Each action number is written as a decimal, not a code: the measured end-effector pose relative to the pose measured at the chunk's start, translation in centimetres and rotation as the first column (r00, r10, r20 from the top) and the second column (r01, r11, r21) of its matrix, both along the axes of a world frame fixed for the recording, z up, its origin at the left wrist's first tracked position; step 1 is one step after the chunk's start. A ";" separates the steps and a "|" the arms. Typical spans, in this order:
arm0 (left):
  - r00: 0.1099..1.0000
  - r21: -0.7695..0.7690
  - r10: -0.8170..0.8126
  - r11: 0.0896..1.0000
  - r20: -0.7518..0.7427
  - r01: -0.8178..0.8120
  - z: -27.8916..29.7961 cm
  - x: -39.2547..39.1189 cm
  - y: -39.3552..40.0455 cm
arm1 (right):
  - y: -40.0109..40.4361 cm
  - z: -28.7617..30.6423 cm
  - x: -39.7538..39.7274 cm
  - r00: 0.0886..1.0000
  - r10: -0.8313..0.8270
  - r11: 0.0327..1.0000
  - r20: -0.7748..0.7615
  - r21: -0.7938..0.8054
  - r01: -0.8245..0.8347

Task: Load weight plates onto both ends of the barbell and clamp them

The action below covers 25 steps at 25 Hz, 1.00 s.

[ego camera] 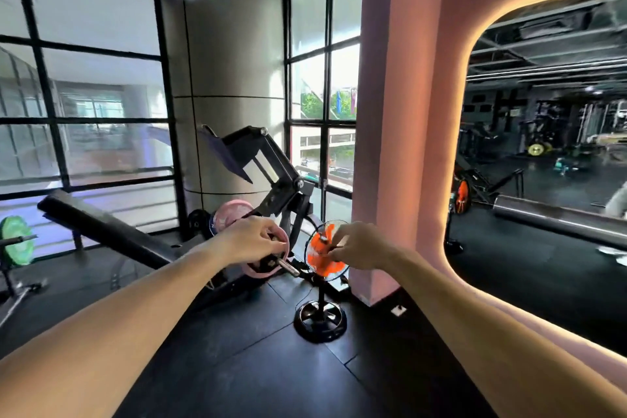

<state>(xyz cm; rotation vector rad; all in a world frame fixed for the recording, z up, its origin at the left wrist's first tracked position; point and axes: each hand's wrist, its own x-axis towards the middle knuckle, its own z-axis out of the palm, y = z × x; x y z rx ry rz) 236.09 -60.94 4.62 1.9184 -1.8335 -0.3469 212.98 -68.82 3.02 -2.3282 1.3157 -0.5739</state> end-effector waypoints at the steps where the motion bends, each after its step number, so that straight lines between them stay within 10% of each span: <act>1: 1.000 0.009 -0.023 1.000 -0.006 0.023 -0.3 1.1 -3.5 | -2.8 -0.1 0.8 1.000 -0.008 1.000 -0.003 0.005 0.008; 11: 0.936 0.003 -0.336 0.941 -0.106 0.338 -1.6 5.0 -39.6 | -29.4 -1.2 3.1 0.942 -0.334 0.942 -0.015 0.029 0.334; 25: 0.662 0.002 -0.745 0.664 -0.084 0.748 -1.8 -19.9 -76.9 | -54.9 -0.8 -18.5 0.615 -0.788 0.615 0.016 -0.001 0.788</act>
